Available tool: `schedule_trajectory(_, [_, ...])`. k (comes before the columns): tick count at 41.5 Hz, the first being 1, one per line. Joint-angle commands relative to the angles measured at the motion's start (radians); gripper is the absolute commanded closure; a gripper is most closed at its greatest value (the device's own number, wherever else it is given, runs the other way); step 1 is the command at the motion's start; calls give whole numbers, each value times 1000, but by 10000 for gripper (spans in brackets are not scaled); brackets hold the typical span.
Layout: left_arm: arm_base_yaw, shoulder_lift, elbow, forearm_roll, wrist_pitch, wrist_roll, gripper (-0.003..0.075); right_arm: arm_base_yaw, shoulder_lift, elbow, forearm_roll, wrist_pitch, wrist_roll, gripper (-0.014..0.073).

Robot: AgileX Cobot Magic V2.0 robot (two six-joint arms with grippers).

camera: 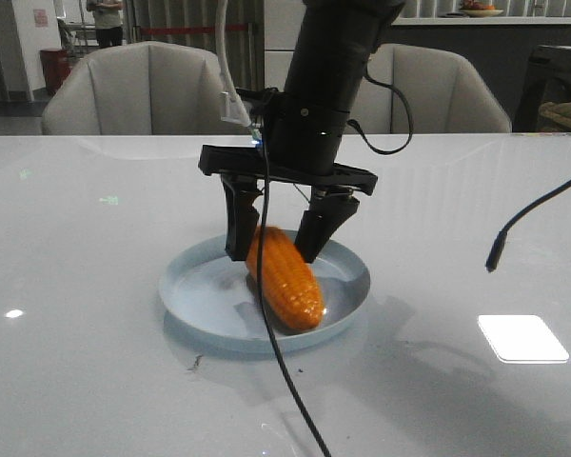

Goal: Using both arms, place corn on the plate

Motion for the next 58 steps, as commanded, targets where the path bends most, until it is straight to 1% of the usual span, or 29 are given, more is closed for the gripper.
schedule_trajectory(1, [0,0,-31,2,-83,-10,267,-2,-70,-34,30,-17,-10,6])
schedule_trajectory(8, [0,0,-31,2,-83,-10,267,-2,-83,-34,33,5,-16,6])
schedule_trajectory(15, [0,0,-31,2,-80,-10,267,-3,-171,-34,-10,19,-23,6])
schedule_trajectory(19, [0,0,-31,2,-80,-10,267,-3,-252,-34,-100,32,-40,6])
schedule_trajectory(22, [0,0,-31,2,-80,-10,267,-3,-336,-34,-211,32,-41,6])
schedule_trajectory(25, [0,0,-31,2,-80,-10,267,-8,-418,-26,-280,31,-41,6])
schedule_trajectory(30, [0,0,-31,2,-80,-10,267,-42,-543,-19,-301,31,-32,6])
schedule_trajectory(34, [0,0,-31,2,-80,-10,267,-94,-636,-15,-301,23,-16,6])
schedule_trajectory(37, [0,0,-31,2,-80,-10,267,-142,-706,17,-305,9,-16,6])
schedule_trajectory(41, [0,0,-31,2,-80,-10,267,-215,-806,121,-333,-14,-16,6])
schedule_trajectory(45, [0,0,-31,2,-80,-10,267,-306,-923,274,-341,-44,-16,6])
schedule_trajectory(51, [0,0,-31,2,-80,-10,267,-428,-1102,496,-341,-141,-16,6])
schedule_trajectory(54, [0,0,-31,2,-80,-10,267,-459,-1180,593,-341,-156,-41,6])
schedule_trajectory(58, [0,0,-31,2,-80,-10,267,-466,-1271,727,-341,-159,-82,6])
